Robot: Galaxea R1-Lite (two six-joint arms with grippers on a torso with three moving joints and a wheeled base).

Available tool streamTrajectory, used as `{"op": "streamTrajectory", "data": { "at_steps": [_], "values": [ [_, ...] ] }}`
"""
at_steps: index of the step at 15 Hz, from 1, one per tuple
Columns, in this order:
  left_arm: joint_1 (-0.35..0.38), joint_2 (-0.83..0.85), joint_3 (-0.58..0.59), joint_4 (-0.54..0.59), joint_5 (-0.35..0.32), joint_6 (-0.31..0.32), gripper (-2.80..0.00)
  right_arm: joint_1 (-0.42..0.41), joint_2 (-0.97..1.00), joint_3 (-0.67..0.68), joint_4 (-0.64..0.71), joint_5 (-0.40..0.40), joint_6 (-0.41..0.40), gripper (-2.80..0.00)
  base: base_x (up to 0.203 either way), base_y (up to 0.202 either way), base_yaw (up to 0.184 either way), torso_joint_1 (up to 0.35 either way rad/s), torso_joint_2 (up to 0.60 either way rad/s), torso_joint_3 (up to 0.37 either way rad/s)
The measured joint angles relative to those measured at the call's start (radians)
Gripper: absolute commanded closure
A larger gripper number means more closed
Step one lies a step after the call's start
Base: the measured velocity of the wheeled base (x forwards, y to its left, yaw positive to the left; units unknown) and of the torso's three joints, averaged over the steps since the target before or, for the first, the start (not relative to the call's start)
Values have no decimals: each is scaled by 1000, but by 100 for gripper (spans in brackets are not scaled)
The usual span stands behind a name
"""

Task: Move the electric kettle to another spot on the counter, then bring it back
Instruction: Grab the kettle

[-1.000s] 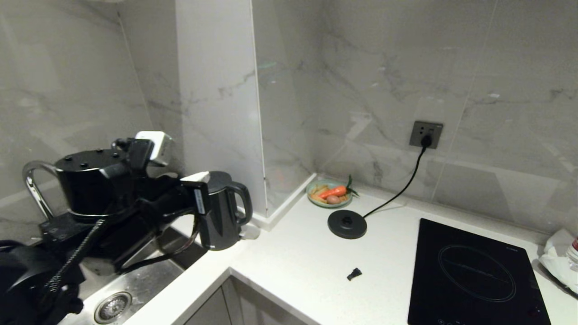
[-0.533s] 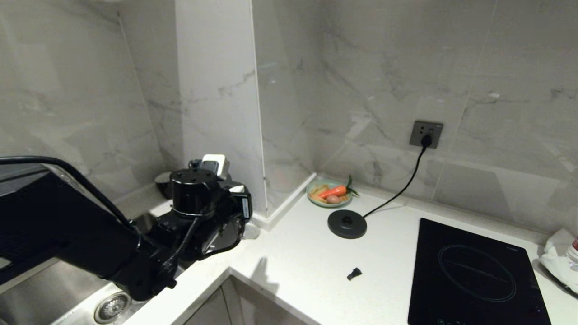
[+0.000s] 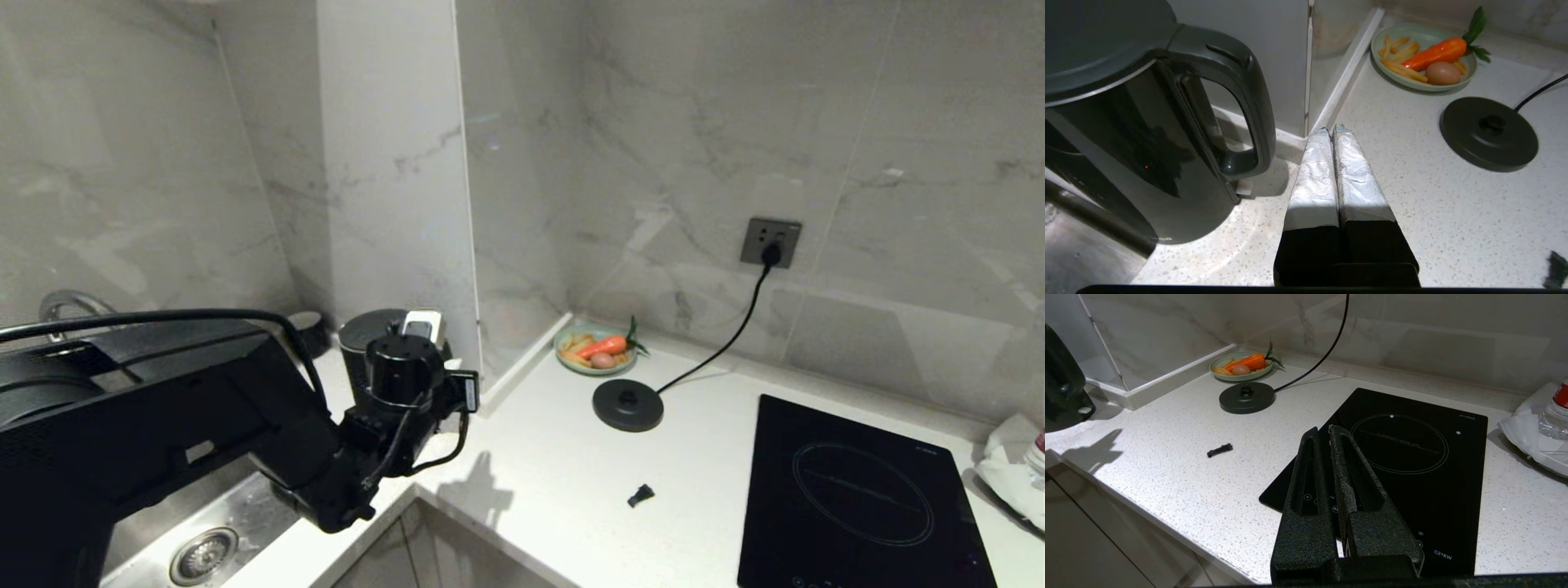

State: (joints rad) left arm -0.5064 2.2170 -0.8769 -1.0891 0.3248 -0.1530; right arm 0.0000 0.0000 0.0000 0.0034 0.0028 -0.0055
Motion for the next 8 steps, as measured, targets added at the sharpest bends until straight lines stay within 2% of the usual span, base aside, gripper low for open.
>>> {"op": "streamTrajectory", "data": {
  "at_steps": [1,8],
  "values": [
    [-1,22,-14,1,9,2,-280,0,0,0,0,0,0,0,0,0,0,0,0,0],
    [3,143,-111,-11,16,11,-280,0,0,0,0,0,0,0,0,0,0,0,0,0]
  ]
}}
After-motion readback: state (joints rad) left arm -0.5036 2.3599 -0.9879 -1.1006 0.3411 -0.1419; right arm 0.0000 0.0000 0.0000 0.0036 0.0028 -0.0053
